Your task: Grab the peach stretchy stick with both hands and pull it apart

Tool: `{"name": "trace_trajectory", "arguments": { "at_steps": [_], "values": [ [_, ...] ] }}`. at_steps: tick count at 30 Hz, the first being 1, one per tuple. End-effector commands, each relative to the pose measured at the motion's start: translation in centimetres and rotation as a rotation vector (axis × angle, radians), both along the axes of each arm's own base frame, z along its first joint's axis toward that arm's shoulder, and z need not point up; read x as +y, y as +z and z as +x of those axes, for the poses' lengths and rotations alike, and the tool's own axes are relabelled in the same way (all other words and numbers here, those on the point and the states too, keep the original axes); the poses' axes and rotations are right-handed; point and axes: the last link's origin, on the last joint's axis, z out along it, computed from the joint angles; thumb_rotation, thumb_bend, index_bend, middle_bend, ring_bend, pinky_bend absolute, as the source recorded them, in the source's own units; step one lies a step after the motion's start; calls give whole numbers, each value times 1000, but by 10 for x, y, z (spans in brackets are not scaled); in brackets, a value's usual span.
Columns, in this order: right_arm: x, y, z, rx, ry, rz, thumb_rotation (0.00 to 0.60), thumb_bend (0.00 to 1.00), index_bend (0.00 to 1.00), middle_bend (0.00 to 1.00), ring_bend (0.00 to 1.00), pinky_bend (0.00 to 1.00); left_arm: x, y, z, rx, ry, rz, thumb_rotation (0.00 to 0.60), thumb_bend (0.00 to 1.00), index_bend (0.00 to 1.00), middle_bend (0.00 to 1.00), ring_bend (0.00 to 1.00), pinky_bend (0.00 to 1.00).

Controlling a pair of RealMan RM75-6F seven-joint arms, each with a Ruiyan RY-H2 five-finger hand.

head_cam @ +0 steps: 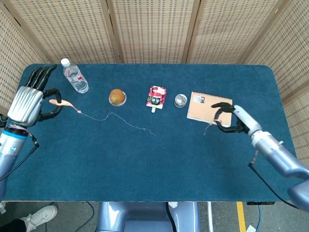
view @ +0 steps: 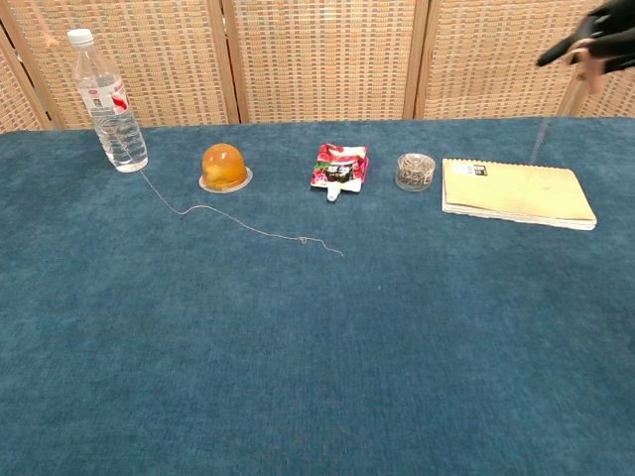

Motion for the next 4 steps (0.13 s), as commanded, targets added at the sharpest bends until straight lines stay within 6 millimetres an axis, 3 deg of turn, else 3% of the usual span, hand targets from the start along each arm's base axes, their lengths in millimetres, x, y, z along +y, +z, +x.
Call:
{"name": "trace_trajectory", "arguments": {
  "at_steps": [1, 4],
  "values": [
    [-12, -22, 19, -29, 16, 25, 600, 637, 706, 272, 0, 34, -17, -5, -5, 16, 2, -27, 600, 633, 816, 0, 0, 0],
    [-15, -32, 28, -39, 28, 35, 600, 638, 706, 272, 0, 34, -23, -8, -5, 24, -2, -38, 600, 646, 816, 0, 0, 0]
  ]
}}
